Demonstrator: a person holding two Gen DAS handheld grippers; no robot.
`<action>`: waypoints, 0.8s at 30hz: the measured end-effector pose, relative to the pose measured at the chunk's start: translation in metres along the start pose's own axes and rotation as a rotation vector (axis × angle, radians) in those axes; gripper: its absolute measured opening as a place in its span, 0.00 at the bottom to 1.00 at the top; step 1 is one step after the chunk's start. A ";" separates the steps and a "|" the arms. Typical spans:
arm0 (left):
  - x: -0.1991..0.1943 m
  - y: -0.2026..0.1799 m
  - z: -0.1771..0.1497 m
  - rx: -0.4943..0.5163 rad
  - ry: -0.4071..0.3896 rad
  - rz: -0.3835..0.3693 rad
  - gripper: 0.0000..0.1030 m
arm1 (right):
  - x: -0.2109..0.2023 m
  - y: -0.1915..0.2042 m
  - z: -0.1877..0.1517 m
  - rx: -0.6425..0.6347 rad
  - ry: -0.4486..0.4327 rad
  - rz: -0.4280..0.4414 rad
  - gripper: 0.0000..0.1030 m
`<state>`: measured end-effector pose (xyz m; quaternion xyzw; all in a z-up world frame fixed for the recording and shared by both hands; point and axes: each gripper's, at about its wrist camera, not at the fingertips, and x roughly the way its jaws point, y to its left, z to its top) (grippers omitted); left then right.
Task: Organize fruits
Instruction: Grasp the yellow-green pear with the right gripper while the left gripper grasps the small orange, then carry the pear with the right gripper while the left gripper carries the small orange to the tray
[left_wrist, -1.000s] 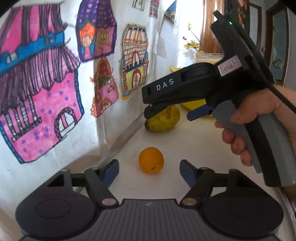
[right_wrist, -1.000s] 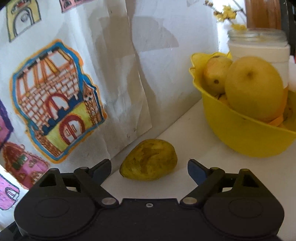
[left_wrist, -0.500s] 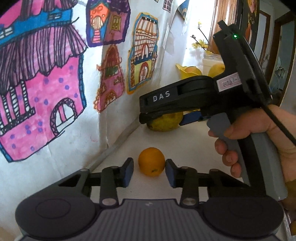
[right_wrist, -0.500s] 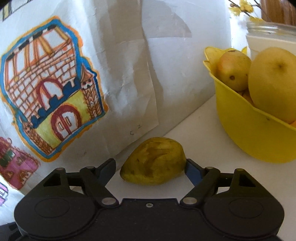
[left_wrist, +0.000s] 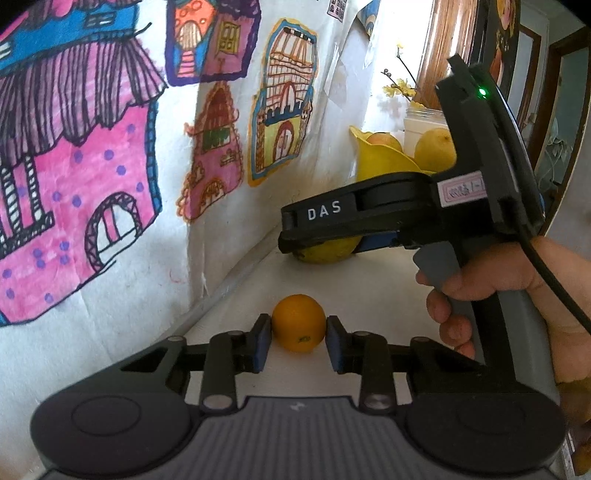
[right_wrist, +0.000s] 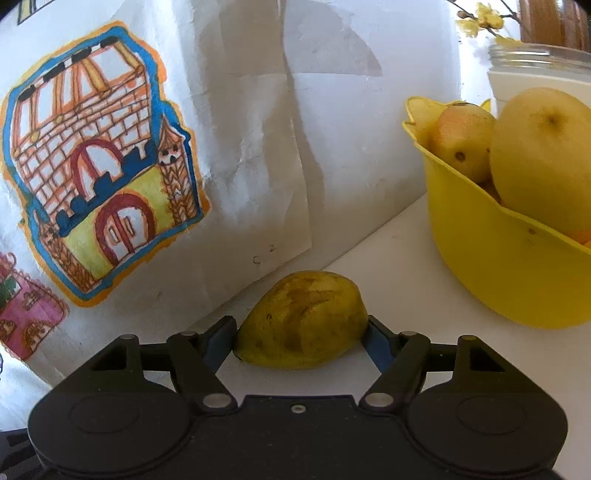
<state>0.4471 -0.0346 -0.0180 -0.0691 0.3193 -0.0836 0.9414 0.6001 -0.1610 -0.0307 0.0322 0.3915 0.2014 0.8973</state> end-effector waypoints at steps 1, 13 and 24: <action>-0.001 0.002 0.000 -0.002 0.000 -0.003 0.33 | 0.001 0.000 -0.001 0.000 -0.002 0.002 0.72; -0.024 0.017 -0.014 -0.030 0.016 -0.014 0.33 | -0.027 -0.015 -0.035 0.052 -0.008 0.060 0.71; -0.051 0.020 -0.031 -0.039 0.021 -0.014 0.33 | -0.059 -0.001 -0.069 -0.059 0.012 0.071 0.71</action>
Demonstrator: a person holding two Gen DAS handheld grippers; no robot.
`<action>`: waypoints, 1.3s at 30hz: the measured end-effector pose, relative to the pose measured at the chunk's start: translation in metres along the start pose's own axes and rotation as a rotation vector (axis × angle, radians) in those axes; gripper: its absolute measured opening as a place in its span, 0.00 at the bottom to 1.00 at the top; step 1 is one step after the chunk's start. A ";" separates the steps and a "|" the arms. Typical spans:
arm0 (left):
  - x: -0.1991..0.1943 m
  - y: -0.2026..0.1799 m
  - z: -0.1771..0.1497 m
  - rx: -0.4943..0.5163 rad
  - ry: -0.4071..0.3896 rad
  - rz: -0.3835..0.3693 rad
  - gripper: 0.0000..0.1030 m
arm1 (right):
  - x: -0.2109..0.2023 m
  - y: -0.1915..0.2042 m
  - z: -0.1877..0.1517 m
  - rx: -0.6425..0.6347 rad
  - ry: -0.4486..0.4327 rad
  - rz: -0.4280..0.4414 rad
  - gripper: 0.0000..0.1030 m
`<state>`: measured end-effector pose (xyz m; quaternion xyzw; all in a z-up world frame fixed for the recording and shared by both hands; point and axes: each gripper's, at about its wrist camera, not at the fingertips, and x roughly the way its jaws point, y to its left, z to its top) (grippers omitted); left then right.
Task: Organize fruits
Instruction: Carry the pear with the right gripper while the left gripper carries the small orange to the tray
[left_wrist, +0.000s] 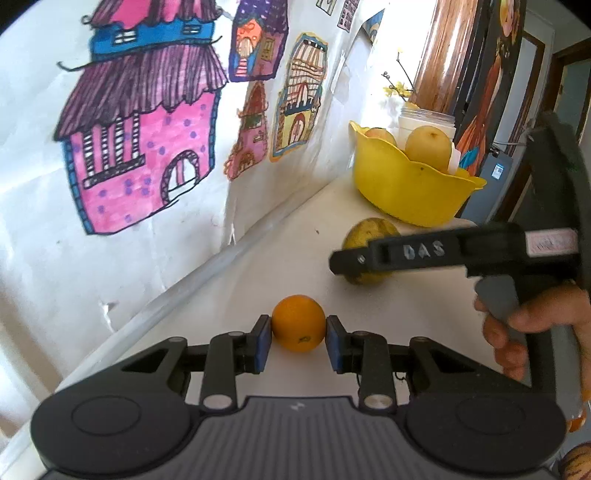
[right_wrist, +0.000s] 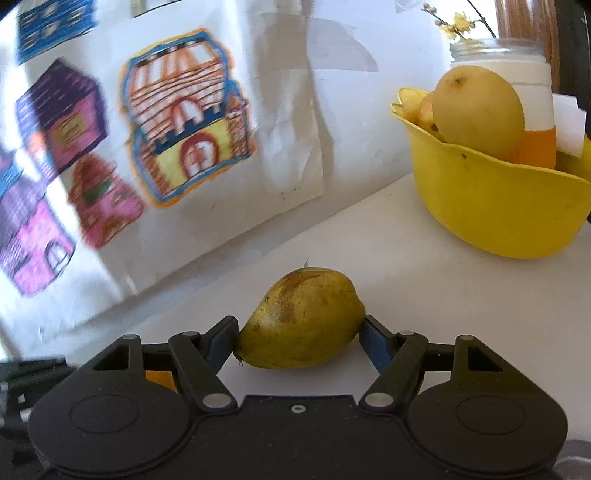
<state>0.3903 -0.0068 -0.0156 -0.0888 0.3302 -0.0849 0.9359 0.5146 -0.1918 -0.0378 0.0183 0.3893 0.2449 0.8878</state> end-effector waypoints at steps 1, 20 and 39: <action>-0.002 0.001 -0.001 0.001 -0.002 0.000 0.33 | -0.003 0.001 -0.002 -0.011 -0.001 -0.004 0.71; -0.010 0.009 -0.005 -0.037 -0.016 0.014 0.33 | -0.007 0.012 -0.005 -0.041 -0.056 -0.077 0.71; -0.029 -0.002 -0.003 -0.037 -0.032 0.017 0.33 | -0.054 0.027 -0.043 -0.088 -0.104 -0.083 0.68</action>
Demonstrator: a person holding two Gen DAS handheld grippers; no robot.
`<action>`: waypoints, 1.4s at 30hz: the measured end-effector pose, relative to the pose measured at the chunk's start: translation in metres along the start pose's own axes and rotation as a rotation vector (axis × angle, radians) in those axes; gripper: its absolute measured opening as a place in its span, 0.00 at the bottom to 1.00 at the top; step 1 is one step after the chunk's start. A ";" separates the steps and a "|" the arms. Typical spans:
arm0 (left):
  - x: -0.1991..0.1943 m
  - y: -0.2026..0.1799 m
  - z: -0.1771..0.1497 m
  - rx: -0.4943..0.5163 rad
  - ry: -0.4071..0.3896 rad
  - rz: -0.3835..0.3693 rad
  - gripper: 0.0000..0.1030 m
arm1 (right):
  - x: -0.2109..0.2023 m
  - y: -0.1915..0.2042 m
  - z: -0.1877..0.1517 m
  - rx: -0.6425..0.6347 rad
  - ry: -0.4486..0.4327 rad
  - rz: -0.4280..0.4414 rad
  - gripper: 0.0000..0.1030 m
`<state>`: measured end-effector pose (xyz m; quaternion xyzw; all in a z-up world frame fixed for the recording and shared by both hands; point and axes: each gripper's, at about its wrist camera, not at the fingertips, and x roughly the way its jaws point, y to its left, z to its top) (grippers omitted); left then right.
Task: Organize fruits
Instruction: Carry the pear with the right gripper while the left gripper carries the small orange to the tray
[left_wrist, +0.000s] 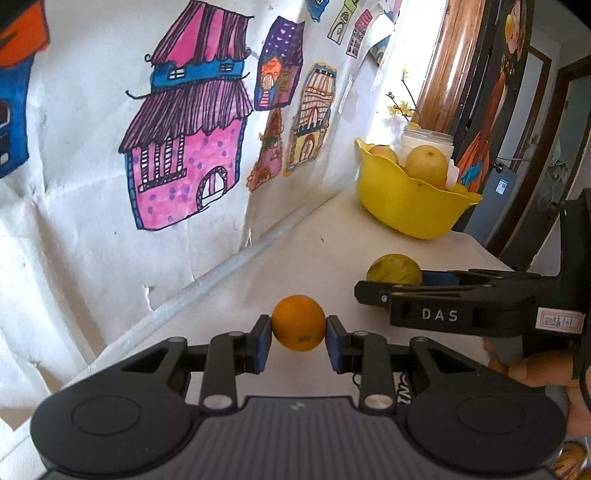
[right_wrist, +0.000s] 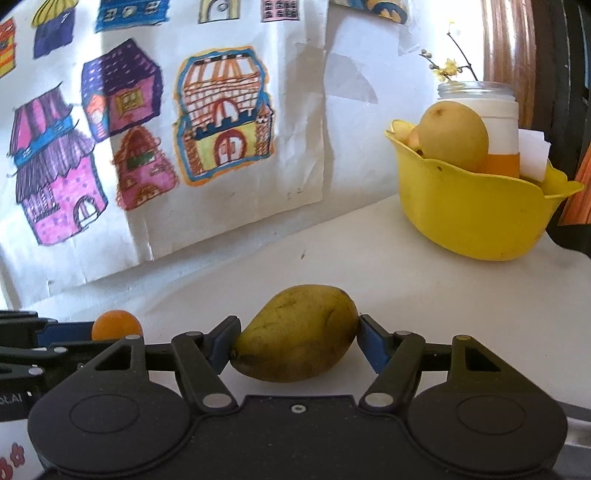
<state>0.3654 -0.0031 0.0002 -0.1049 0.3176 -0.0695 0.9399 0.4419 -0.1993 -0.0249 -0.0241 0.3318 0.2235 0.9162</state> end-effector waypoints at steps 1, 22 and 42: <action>0.000 -0.001 0.000 0.002 0.001 0.000 0.33 | 0.000 0.000 0.000 0.005 0.001 0.000 0.69; 0.008 0.005 -0.006 -0.010 0.020 0.008 0.33 | 0.014 0.008 -0.003 0.013 -0.025 0.010 0.63; -0.046 -0.010 -0.008 0.001 -0.014 0.013 0.33 | -0.050 0.029 -0.002 -0.012 -0.033 0.040 0.58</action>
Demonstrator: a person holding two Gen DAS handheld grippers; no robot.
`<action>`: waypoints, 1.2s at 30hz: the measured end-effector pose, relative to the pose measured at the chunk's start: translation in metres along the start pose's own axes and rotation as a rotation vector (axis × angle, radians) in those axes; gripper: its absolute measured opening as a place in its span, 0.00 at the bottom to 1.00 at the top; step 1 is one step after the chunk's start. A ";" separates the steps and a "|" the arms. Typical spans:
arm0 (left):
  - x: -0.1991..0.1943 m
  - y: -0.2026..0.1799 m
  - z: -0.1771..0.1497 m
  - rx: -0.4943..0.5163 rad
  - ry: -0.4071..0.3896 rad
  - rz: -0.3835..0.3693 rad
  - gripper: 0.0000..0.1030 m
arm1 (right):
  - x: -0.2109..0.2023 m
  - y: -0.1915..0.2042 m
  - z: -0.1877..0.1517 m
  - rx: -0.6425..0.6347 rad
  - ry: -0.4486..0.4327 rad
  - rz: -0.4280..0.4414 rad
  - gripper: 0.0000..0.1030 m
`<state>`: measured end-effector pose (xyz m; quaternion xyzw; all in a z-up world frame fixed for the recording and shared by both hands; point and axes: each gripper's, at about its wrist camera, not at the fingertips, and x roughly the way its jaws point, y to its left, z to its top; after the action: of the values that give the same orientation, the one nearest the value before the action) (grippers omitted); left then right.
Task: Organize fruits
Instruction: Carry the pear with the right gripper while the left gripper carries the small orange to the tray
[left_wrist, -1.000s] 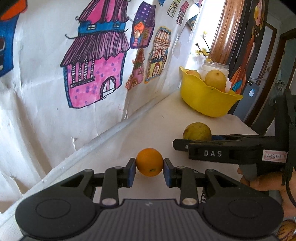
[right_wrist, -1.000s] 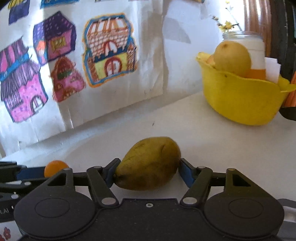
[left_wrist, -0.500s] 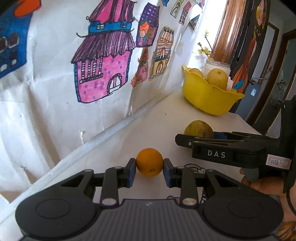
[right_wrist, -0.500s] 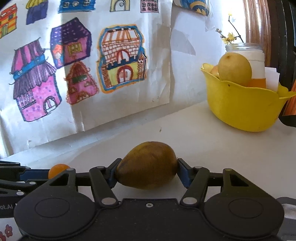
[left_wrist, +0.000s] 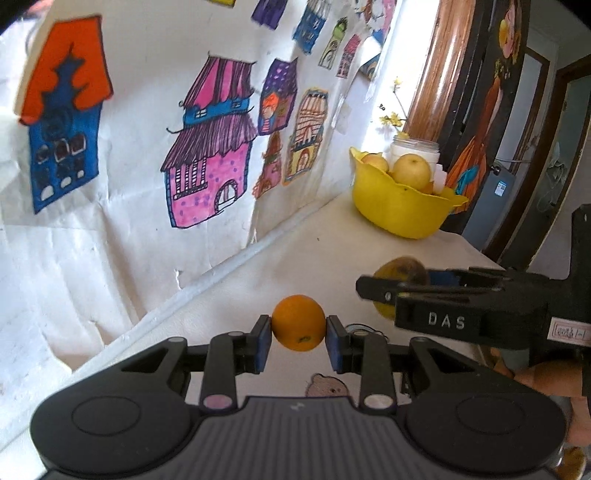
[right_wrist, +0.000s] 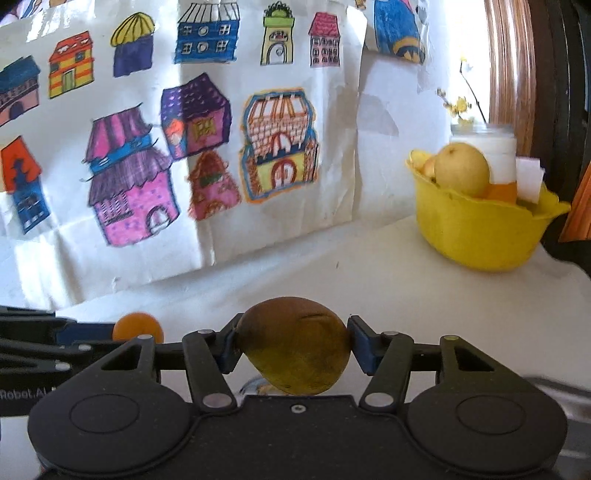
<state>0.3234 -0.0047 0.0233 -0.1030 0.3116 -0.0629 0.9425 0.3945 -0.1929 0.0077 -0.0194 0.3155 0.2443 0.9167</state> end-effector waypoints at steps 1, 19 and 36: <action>-0.003 -0.002 -0.001 0.000 0.000 -0.002 0.33 | -0.002 0.000 -0.002 0.004 0.019 -0.001 0.58; -0.031 -0.034 -0.021 -0.002 0.009 -0.057 0.33 | -0.089 -0.011 -0.020 -0.019 0.002 -0.037 0.56; -0.030 -0.134 -0.041 0.068 0.053 -0.232 0.33 | -0.224 -0.074 -0.082 0.078 -0.004 -0.161 0.54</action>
<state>0.2676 -0.1358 0.0396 -0.1046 0.3202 -0.1849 0.9232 0.2291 -0.3708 0.0648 -0.0086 0.3205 0.1575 0.9340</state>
